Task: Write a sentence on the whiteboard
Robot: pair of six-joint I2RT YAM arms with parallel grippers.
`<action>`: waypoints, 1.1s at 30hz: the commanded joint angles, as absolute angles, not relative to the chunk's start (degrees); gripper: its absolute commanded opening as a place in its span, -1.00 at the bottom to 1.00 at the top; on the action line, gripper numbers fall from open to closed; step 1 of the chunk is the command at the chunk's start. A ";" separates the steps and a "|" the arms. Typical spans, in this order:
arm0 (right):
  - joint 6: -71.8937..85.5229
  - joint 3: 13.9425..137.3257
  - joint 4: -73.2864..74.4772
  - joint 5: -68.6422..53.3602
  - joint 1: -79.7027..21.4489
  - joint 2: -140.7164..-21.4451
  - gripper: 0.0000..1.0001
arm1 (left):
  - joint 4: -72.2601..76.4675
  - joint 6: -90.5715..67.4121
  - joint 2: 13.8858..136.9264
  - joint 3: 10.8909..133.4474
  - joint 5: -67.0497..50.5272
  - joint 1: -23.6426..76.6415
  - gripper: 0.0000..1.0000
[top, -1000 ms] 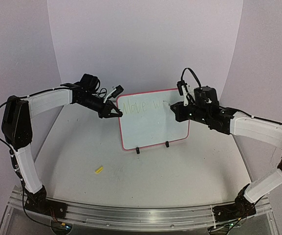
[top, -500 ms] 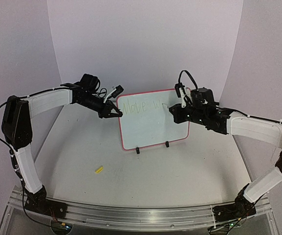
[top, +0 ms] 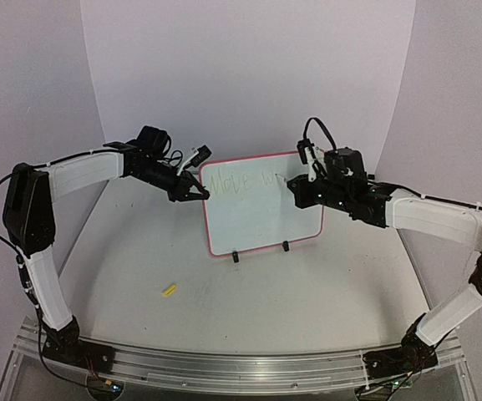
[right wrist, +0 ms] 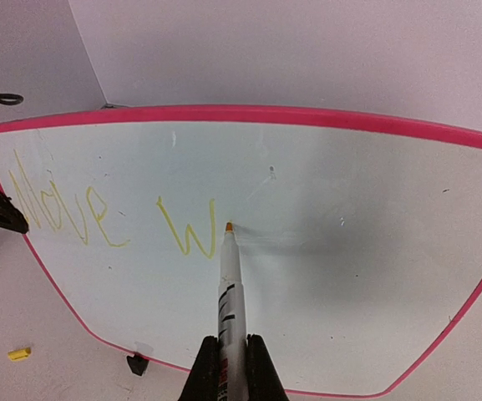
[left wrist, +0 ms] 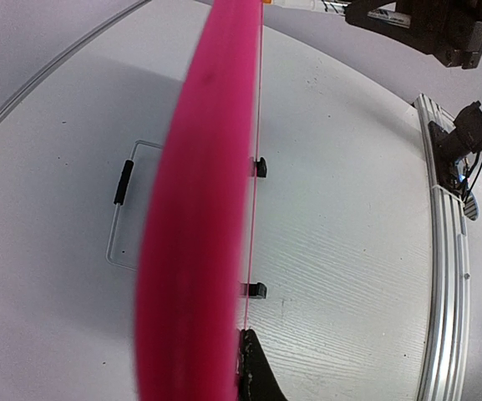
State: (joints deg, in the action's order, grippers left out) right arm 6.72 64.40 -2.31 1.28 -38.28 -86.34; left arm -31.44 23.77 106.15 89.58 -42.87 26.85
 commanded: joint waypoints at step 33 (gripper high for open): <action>10.17 60.72 -4.01 0.73 -38.14 -80.06 -1.00 | -32.97 27.79 106.74 89.45 -35.15 27.07 -1.00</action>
State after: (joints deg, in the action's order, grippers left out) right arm 9.73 60.60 -2.44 0.70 -38.27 -84.15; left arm -31.46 23.83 106.13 89.58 -42.84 26.85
